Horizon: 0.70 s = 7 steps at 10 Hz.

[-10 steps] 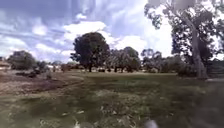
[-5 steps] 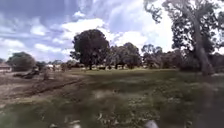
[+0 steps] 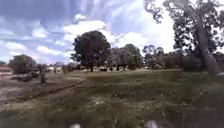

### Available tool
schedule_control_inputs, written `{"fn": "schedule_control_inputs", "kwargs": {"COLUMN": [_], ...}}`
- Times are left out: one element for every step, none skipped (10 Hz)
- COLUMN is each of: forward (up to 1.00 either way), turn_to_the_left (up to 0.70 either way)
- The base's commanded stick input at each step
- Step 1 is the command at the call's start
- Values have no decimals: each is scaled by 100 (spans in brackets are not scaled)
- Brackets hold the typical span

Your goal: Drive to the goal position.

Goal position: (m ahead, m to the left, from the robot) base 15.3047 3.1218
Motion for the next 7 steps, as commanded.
{"fn": "schedule_control_inputs", "kwargs": {"forward": [70,70,70,70,70,70,70], "turn_to_the_left": [0,0,0,0,0,0,0]}}
